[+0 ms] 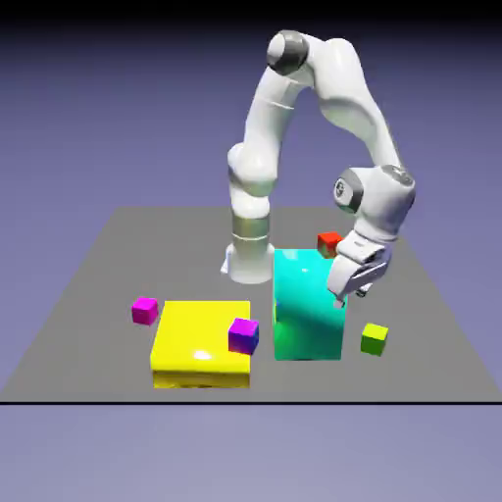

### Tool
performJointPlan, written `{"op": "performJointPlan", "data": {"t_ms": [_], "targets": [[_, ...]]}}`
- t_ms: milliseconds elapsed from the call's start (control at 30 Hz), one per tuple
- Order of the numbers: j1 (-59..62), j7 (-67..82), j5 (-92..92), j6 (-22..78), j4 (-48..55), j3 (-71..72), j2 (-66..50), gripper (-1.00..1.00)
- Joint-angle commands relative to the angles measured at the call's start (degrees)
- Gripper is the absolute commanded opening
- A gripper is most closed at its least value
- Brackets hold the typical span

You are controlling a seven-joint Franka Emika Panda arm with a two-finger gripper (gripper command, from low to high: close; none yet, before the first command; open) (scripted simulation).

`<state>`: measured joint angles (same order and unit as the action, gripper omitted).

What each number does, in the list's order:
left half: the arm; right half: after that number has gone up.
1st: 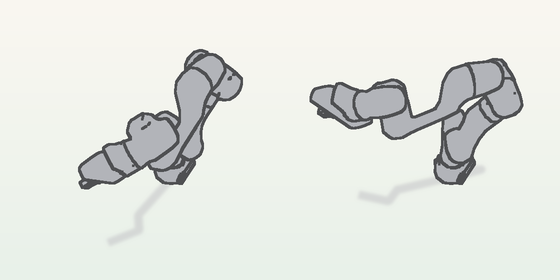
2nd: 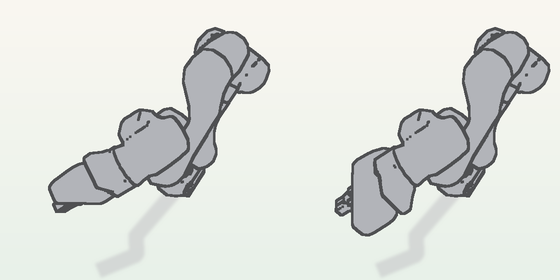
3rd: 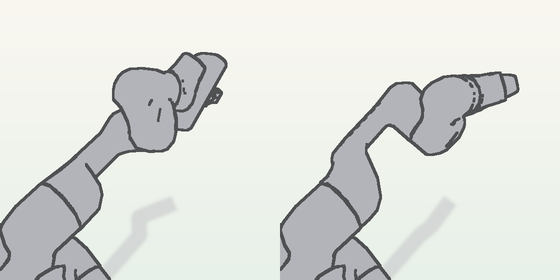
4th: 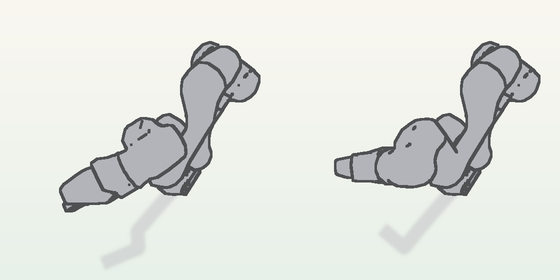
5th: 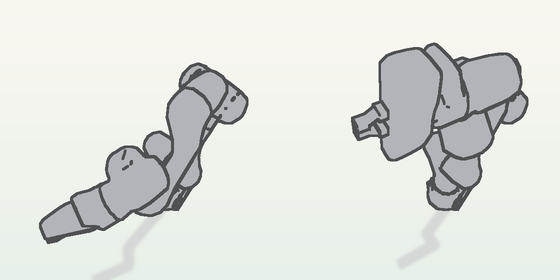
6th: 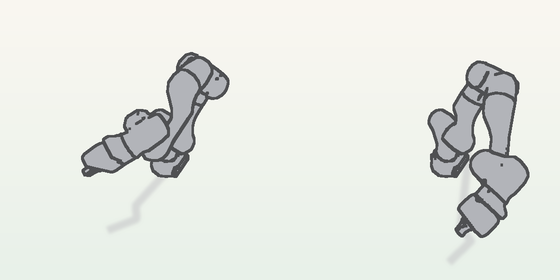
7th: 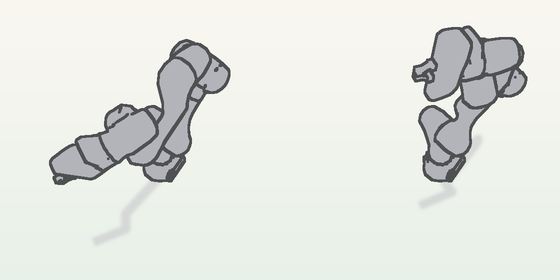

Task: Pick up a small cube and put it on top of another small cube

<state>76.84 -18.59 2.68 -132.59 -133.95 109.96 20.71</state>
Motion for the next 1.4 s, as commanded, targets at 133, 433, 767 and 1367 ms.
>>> {"op": "performJointPlan", "data": {"t_ms": [133, 433, 767, 1367], "targets": [[0.9, -0.1, -12.5, 0.7, -0.8, 7.9, 2.0, 0.00], [2.4, -0.2, -34.9, 2.0, -2.3, 22.1, 5.6, 0.00], [4.1, -0.4, -59.8, 3.4, -3.9, 37.8, 9.7, 0.00], [7.0, -6.1, -74.9, -1.6, -1.6, 34.7, 15.9, -1.00]]}}
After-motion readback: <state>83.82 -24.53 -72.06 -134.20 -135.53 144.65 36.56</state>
